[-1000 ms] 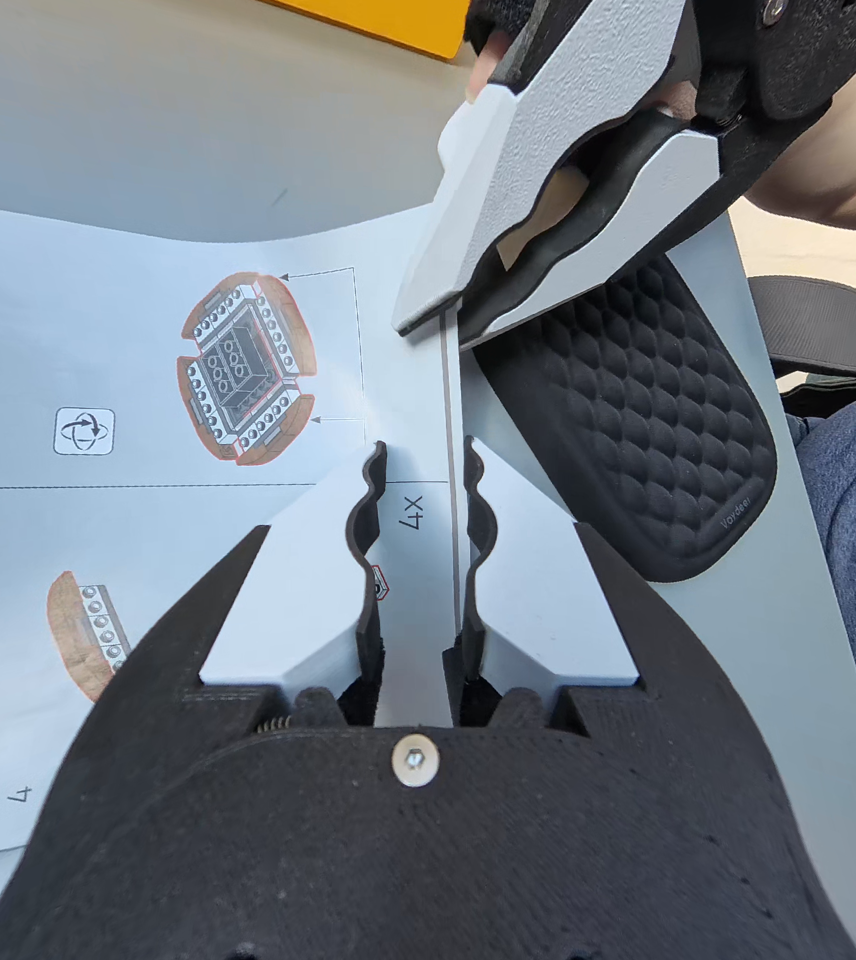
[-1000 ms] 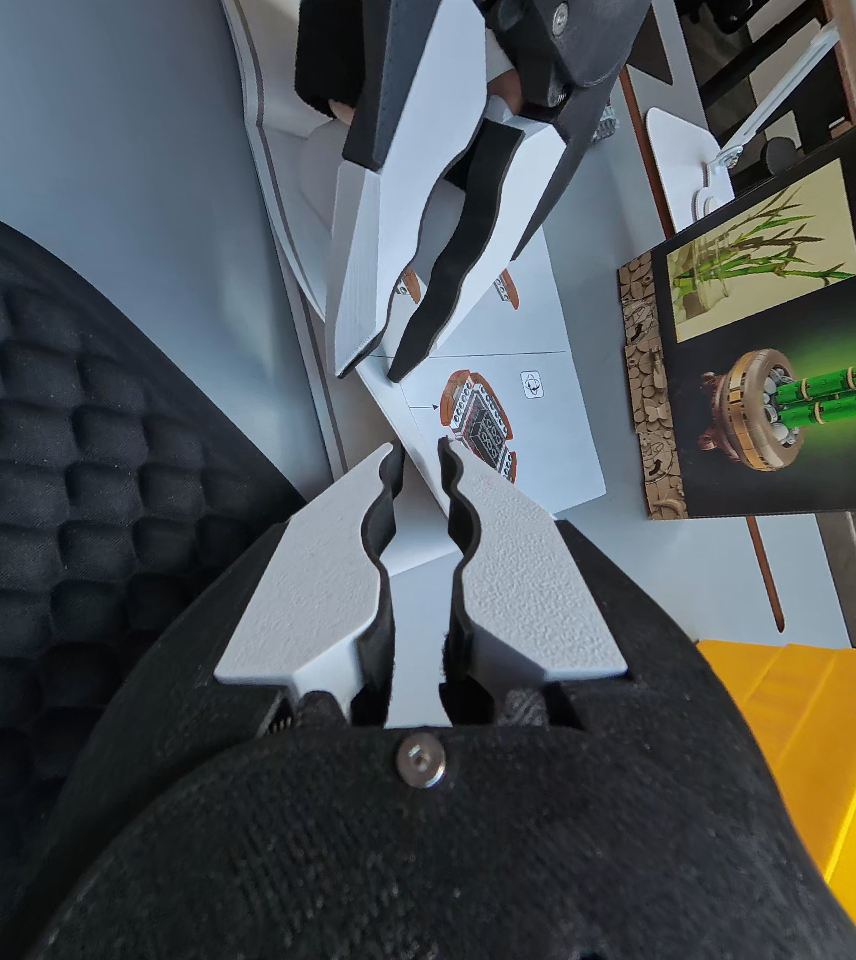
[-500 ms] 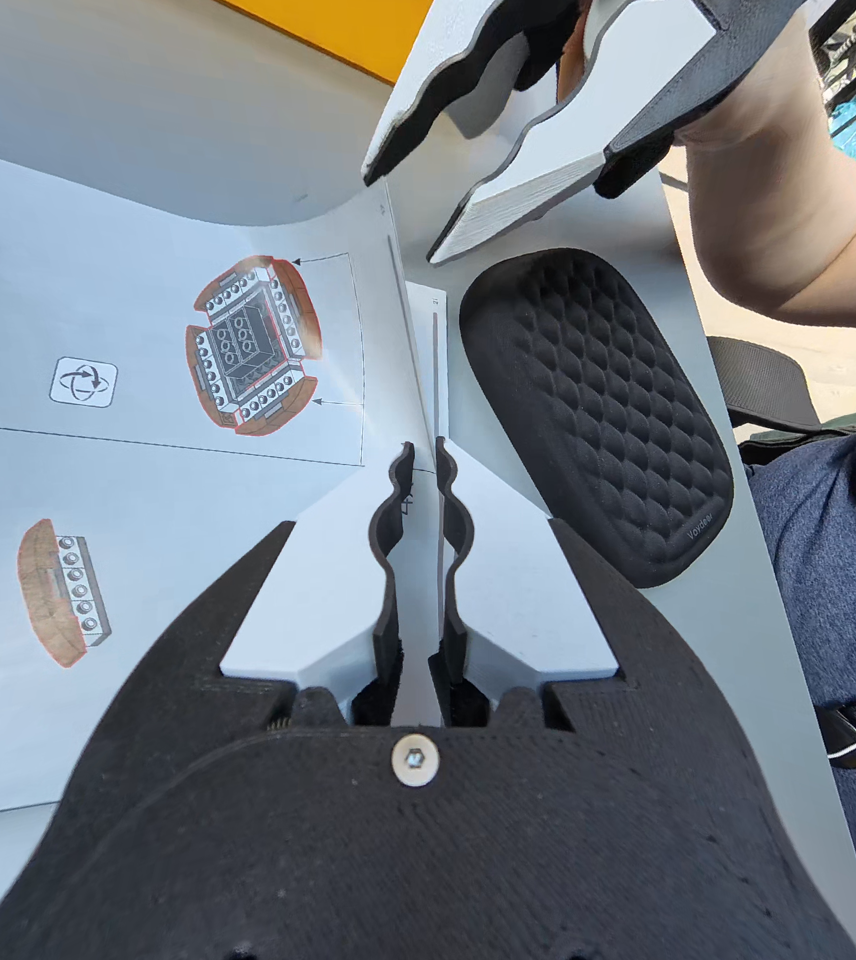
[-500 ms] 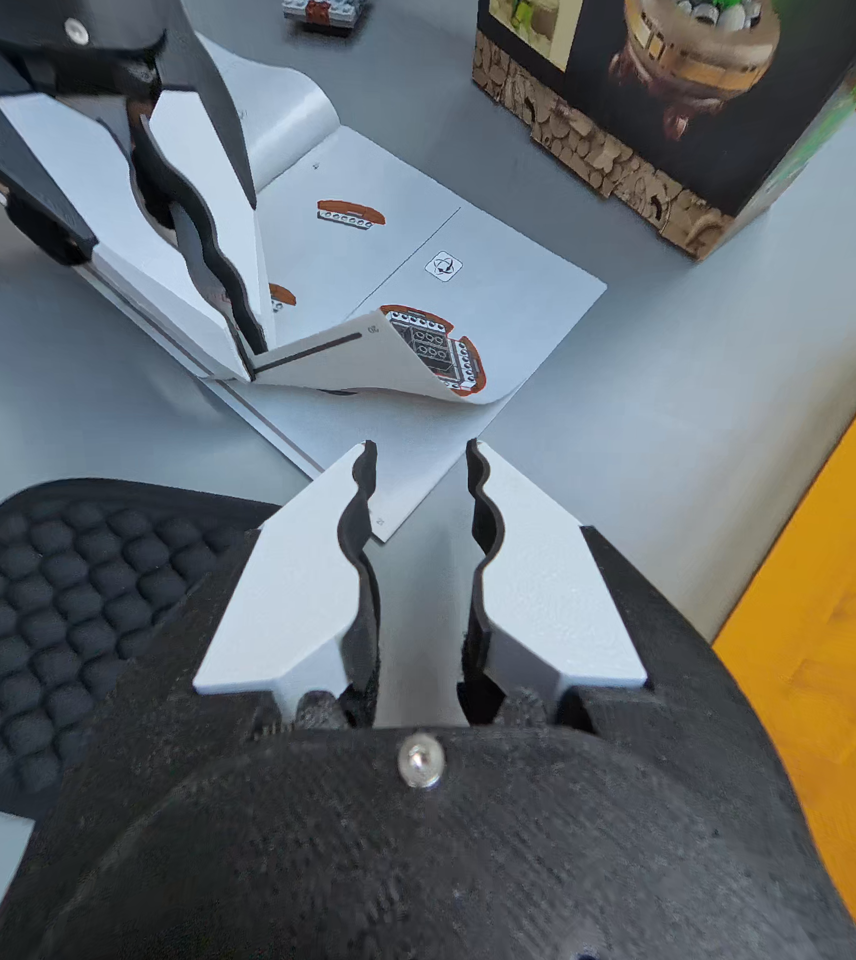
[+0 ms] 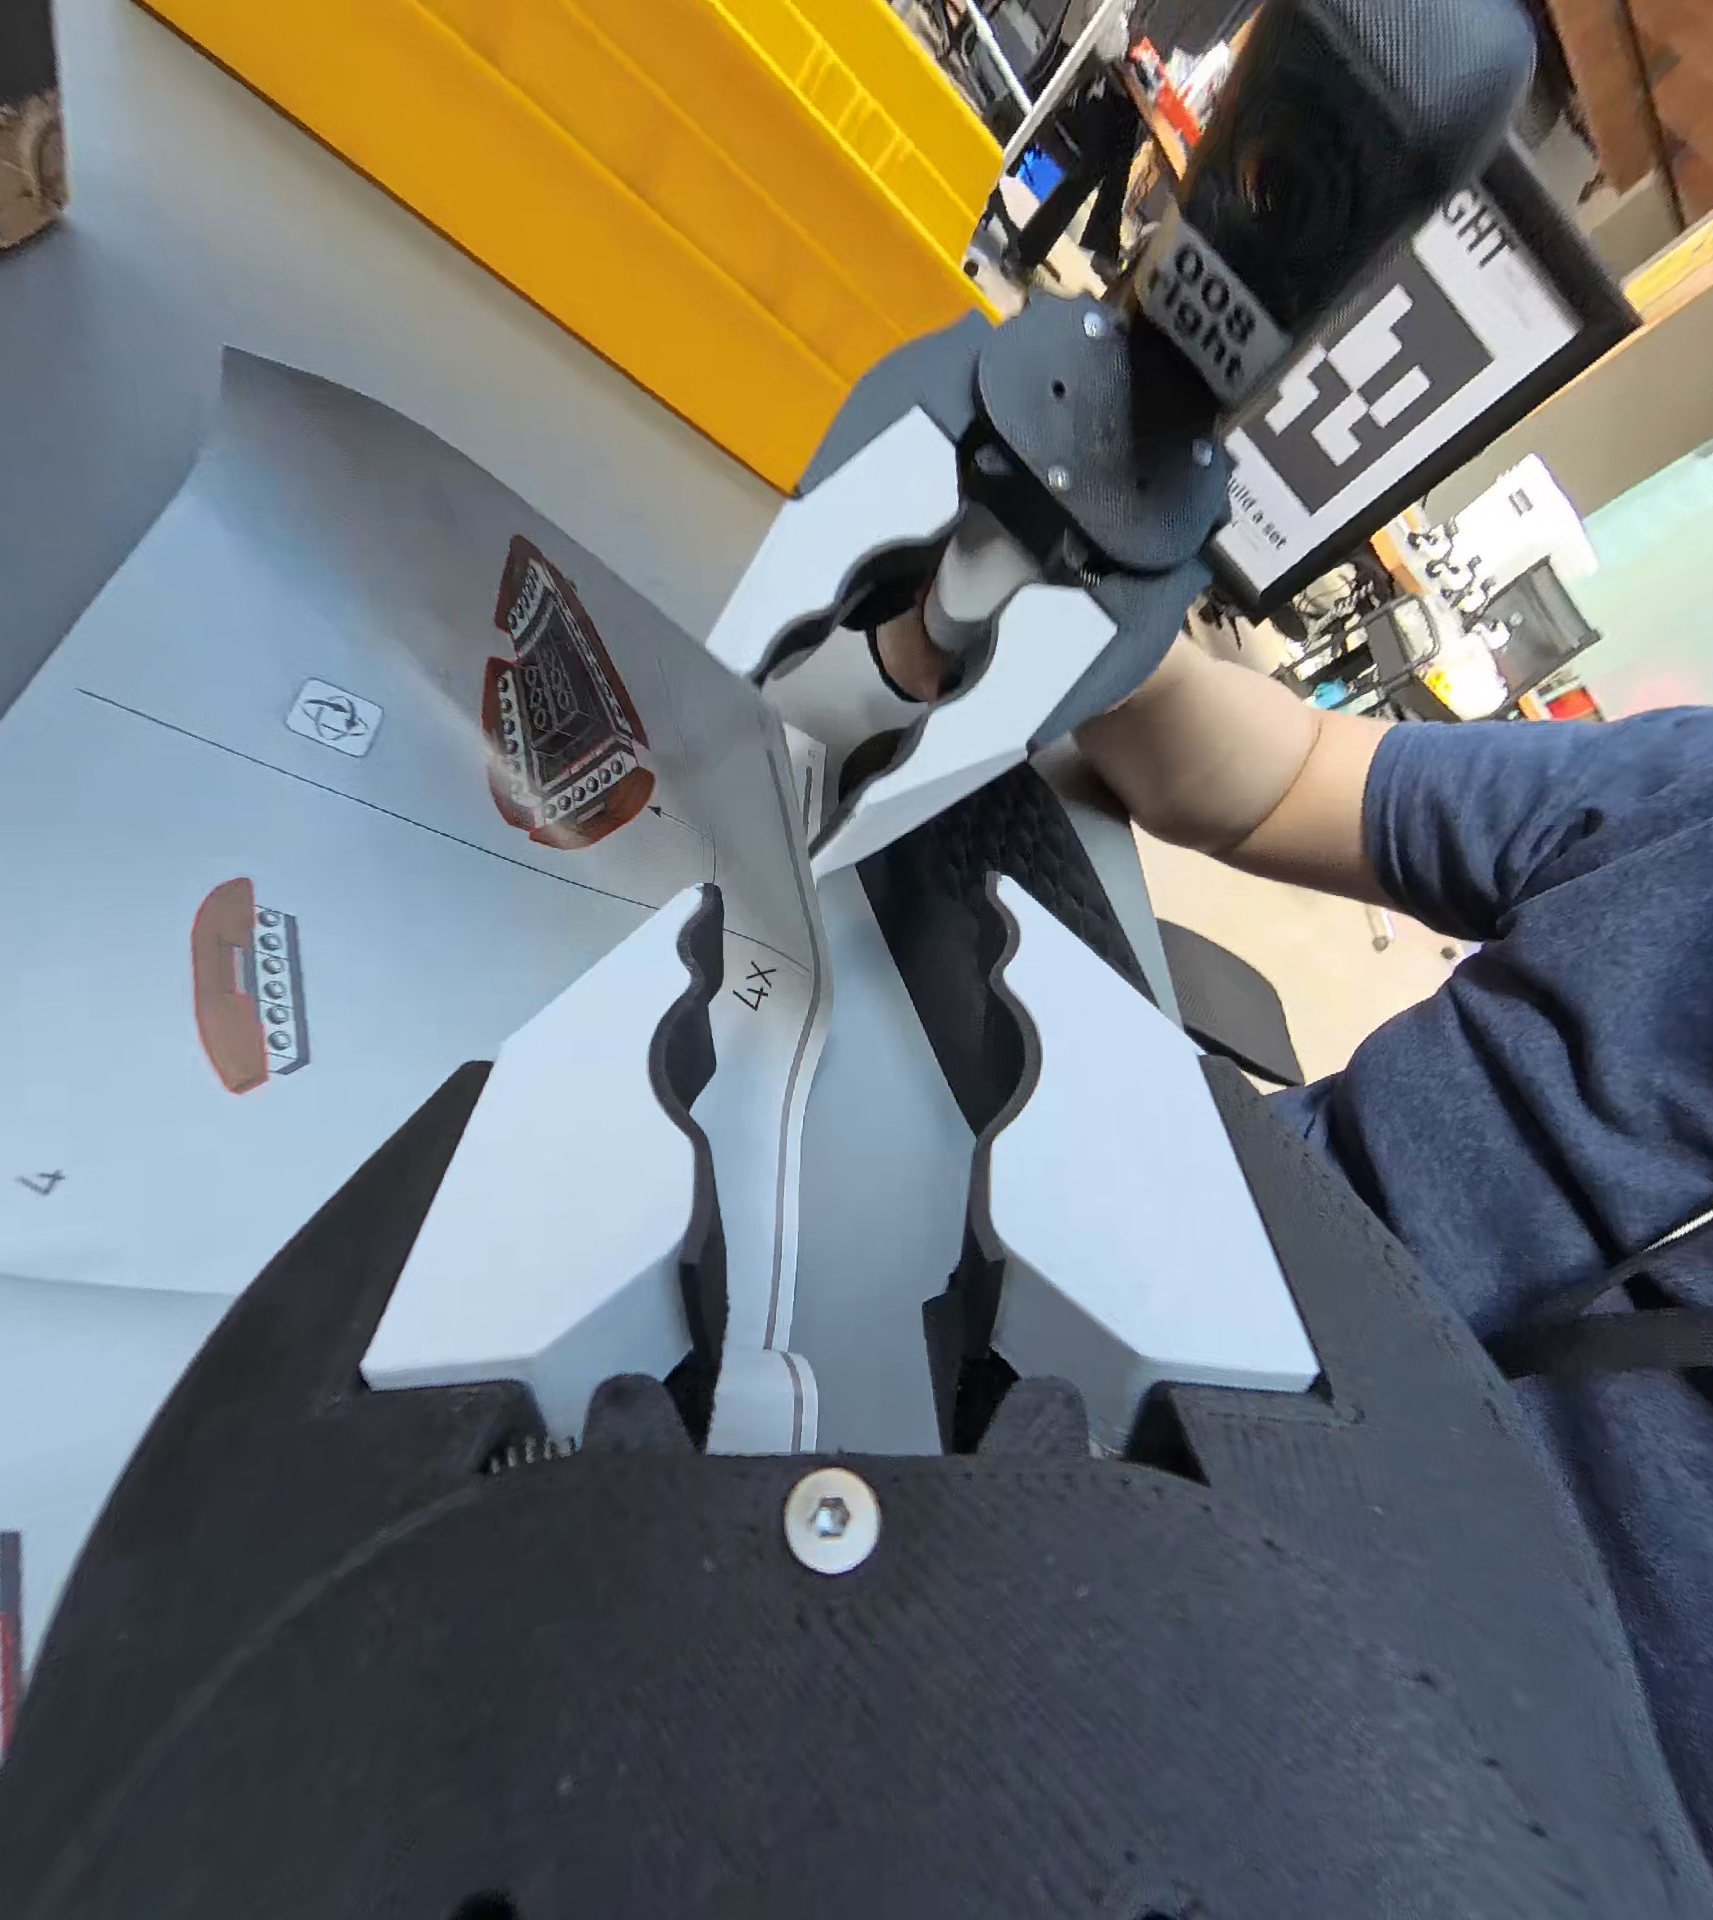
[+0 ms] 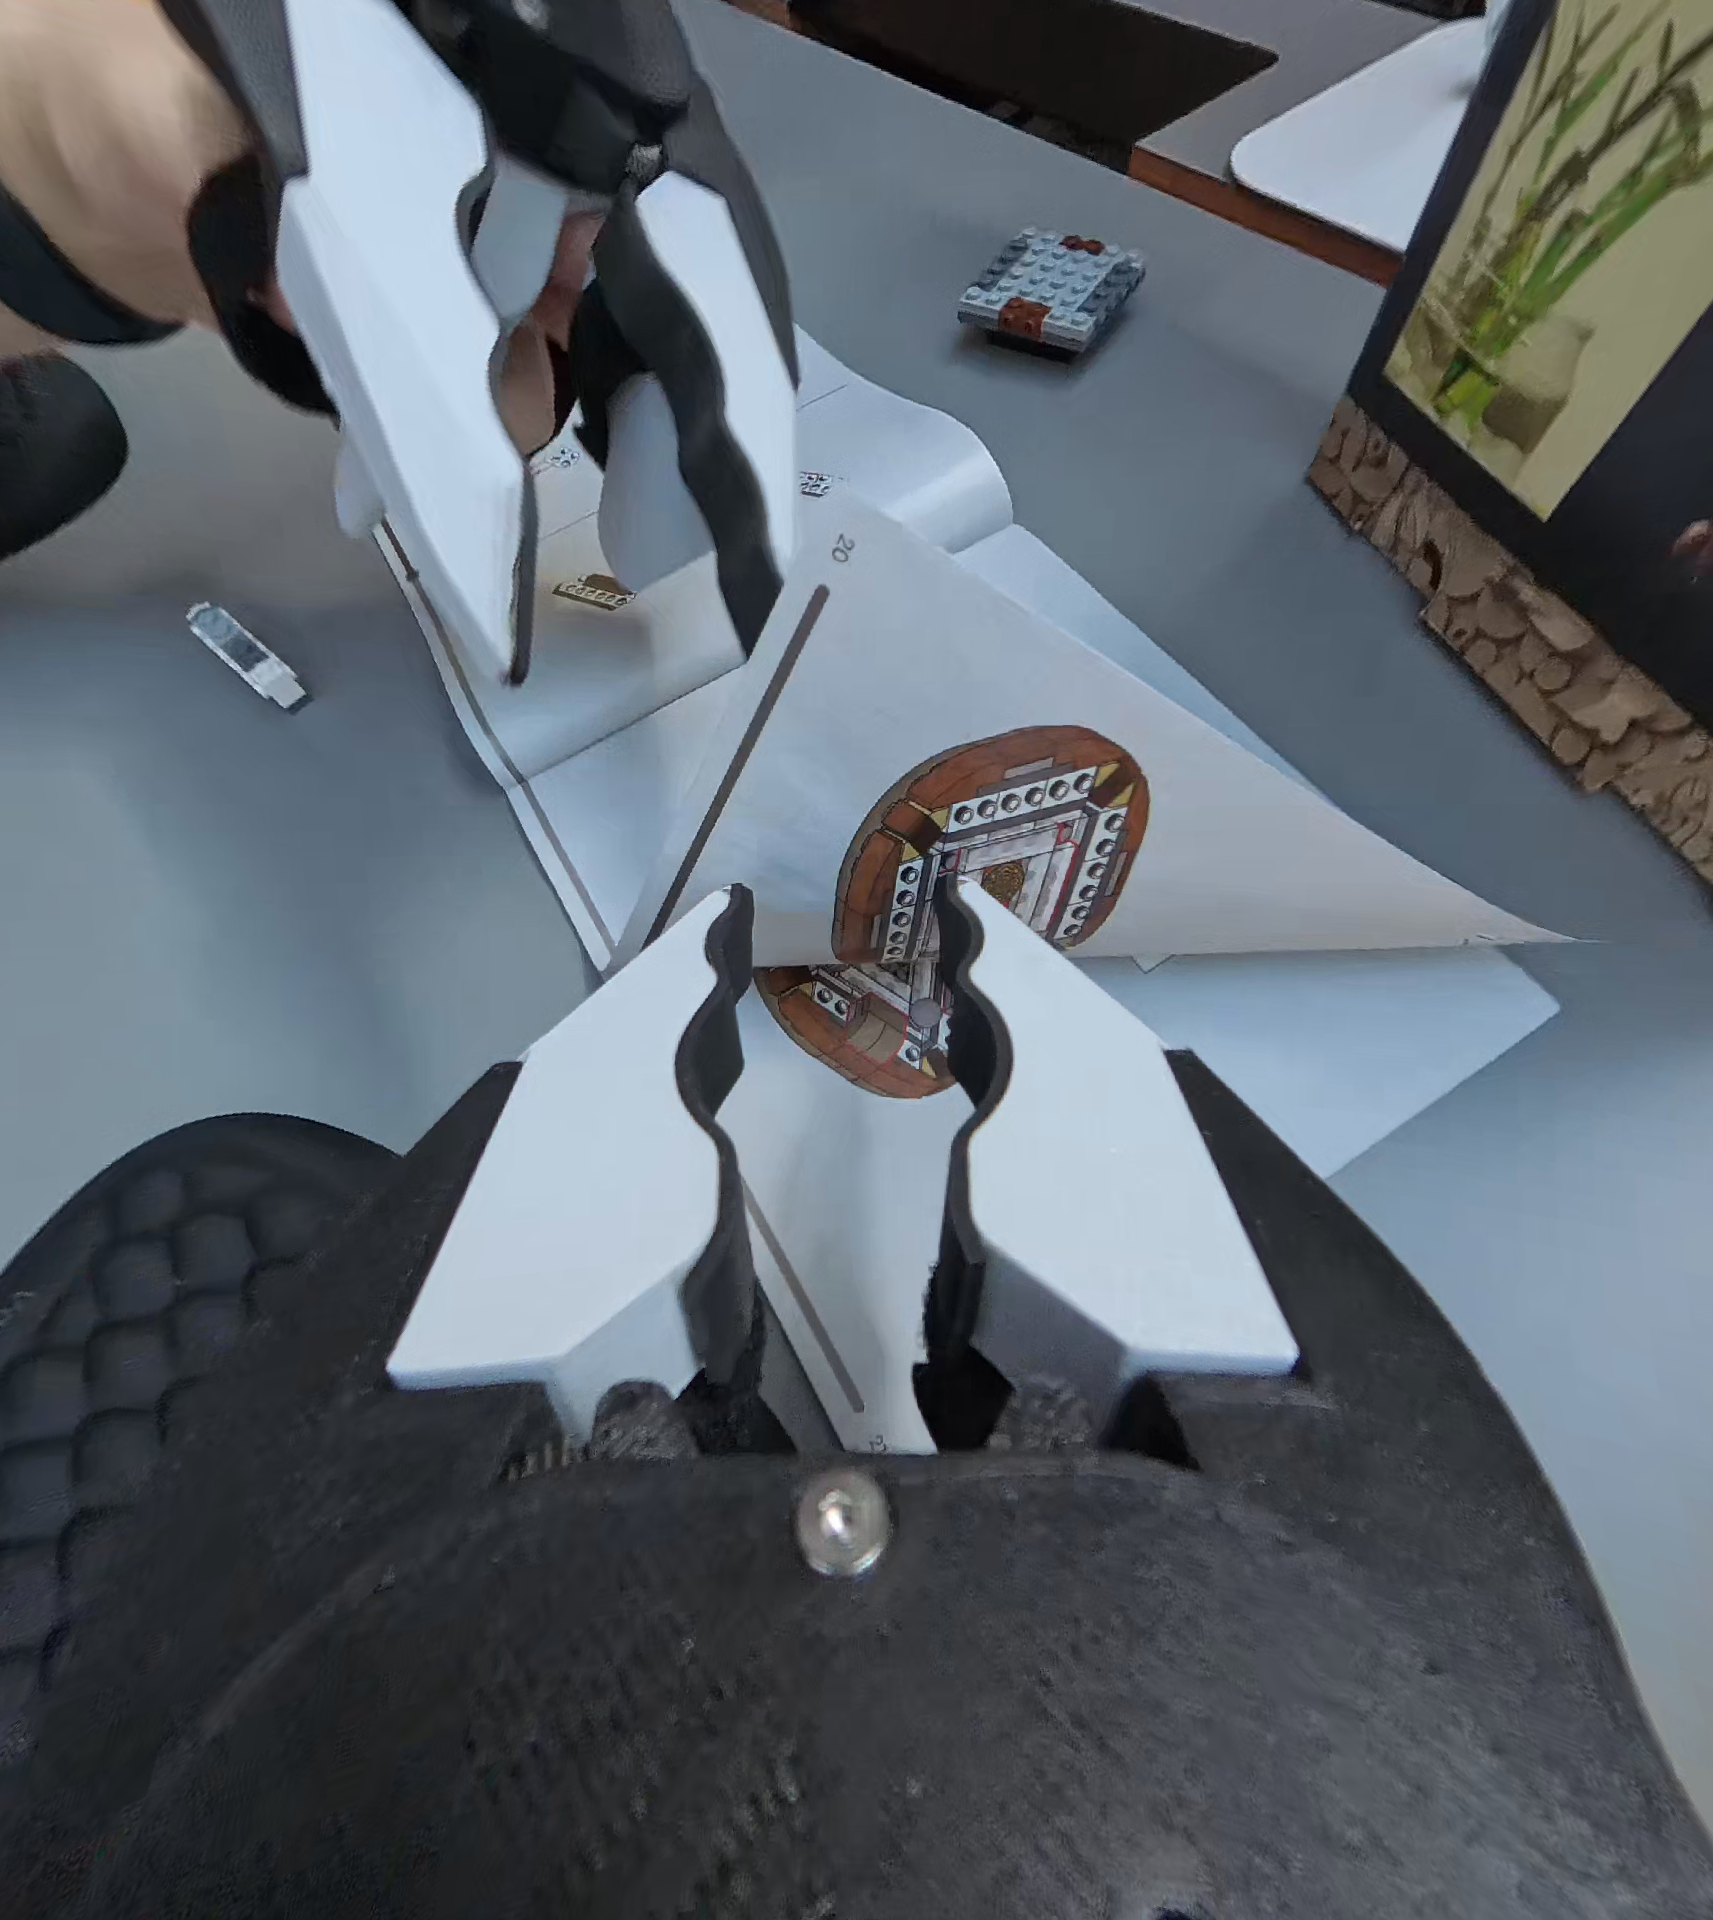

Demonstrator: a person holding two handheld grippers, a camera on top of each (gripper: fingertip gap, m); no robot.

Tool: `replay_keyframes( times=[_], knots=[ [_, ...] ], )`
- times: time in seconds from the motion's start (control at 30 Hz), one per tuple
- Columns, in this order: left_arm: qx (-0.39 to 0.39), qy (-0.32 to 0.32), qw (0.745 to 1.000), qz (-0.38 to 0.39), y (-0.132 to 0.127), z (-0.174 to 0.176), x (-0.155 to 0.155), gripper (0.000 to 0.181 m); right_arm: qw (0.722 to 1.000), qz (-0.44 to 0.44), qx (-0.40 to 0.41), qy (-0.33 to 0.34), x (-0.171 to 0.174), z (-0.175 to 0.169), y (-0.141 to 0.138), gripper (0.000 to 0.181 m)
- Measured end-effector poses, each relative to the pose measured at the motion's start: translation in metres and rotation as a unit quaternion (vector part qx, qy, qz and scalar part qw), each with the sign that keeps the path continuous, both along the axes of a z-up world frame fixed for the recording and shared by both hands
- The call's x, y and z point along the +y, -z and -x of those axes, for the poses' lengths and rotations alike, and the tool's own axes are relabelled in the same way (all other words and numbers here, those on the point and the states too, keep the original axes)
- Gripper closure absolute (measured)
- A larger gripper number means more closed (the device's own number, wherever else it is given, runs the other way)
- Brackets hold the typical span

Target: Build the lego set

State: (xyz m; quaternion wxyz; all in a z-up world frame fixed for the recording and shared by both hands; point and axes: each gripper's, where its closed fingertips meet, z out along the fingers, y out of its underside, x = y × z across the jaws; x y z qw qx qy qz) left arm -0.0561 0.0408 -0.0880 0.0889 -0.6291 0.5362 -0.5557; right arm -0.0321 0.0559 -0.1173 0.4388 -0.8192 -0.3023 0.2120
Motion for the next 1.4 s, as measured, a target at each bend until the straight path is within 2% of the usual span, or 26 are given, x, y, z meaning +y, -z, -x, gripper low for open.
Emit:
replay_keyframes(
  times=[0.03,0.1,0.2,0.3,0.43,0.5,0.57,0.67,1.07,1.2,1.4],
  knots=[
    [-0.004,-0.009,1.000,0.016,-0.007,0.002,0.008,0.132,0.999,-0.018,-0.026,-0.008,0.001,0.004,0.001,0.146],
    [0.002,-0.032,0.998,0.046,-0.018,0.003,0.026,0.126,0.997,-0.036,-0.064,-0.015,0.003,0.010,0.005,0.146],
    [0.055,-0.058,0.994,0.074,-0.016,0.003,0.046,0.126,0.997,-0.034,-0.065,-0.027,0.003,0.021,0.009,0.146],
    [0.136,-0.062,0.987,0.063,0.005,0.005,0.051,0.128,0.998,-0.031,-0.053,-0.030,0.002,0.024,0.010,0.146],
    [0.170,-0.076,0.982,0.029,0.023,0.005,0.056,0.129,0.997,-0.037,-0.058,-0.033,0.001,0.022,0.011,0.146],
    [0.173,-0.072,0.981,0.052,0.028,0.004,0.053,0.135,0.997,-0.037,-0.057,-0.034,0.000,0.023,0.011,0.146],
    [0.179,-0.057,0.979,0.076,0.034,0.004,0.046,0.148,0.997,-0.039,-0.057,-0.036,0.000,0.024,0.010,0.146],
    [0.191,-0.045,0.977,0.084,0.041,0.005,0.040,0.180,0.997,-0.045,-0.054,-0.040,-0.002,0.024,0.009,0.146],
    [0.139,-0.029,0.984,0.105,0.024,0.004,0.021,0.181,0.998,-0.059,-0.033,-0.012,-0.008,0.003,0.001,0.139],
    [0.126,-0.047,0.983,0.125,0.018,0.014,0.024,0.181,0.994,-0.074,-0.075,0.017,-0.006,-0.016,0.000,0.137],
    [0.125,-0.093,0.982,0.111,0.014,0.045,0.037,0.181,0.987,-0.088,-0.117,0.059,-0.002,-0.045,-0.004,0.137]
  ],
)
